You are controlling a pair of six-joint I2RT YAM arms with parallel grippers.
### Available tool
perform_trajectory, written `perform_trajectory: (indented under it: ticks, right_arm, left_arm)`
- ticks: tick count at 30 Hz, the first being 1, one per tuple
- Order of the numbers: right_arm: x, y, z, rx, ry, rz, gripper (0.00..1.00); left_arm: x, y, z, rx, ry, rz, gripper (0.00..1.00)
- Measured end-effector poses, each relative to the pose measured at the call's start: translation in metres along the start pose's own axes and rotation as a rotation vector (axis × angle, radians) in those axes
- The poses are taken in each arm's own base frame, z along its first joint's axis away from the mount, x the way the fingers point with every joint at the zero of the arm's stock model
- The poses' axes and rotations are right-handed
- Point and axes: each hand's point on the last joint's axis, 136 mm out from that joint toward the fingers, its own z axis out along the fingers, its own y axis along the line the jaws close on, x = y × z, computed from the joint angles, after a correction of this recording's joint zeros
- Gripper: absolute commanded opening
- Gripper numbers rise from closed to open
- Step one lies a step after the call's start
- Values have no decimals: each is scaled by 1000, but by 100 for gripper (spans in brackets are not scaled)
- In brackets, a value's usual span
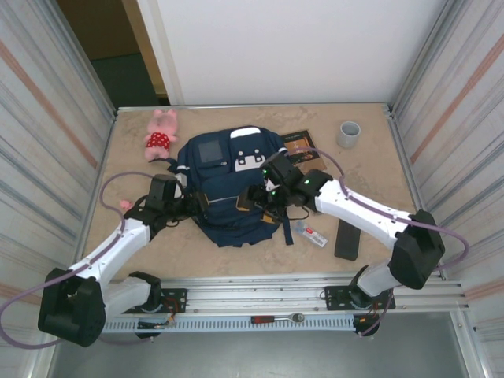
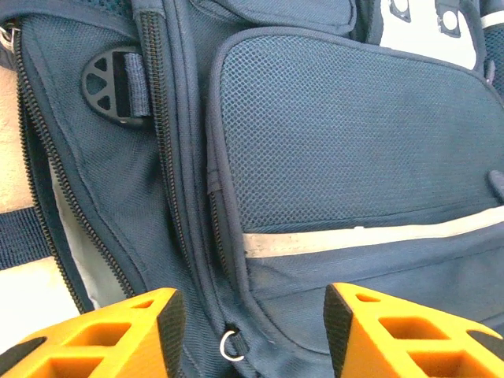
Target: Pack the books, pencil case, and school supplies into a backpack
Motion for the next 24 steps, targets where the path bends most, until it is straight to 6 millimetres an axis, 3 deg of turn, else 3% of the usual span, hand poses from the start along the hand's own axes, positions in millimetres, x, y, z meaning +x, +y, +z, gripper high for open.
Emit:
perform_trajectory:
  ticks: [5, 9, 12, 19, 24]
  right_arm:
    - [-13, 22, -61, -14, -53, -103, 75]
    - [-24, 15, -78, 2, -89, -132, 73]
    - [-31, 5, -64, 6, -98, -140, 72]
    - [-51, -41, 19, 51, -103, -79, 66]
    - [-59, -61, 53, 120, -121, -78, 63]
  left_arm:
    - [-26, -30, -16, 49, -46, 51, 53]
    - [-36, -43, -22, 82, -68, 76, 52]
    - [-30, -38, -11, 68, -33, 70, 52]
    - [13, -13, 24, 10, 97, 60, 49]
    - [28, 7, 33, -45, 110, 24, 48]
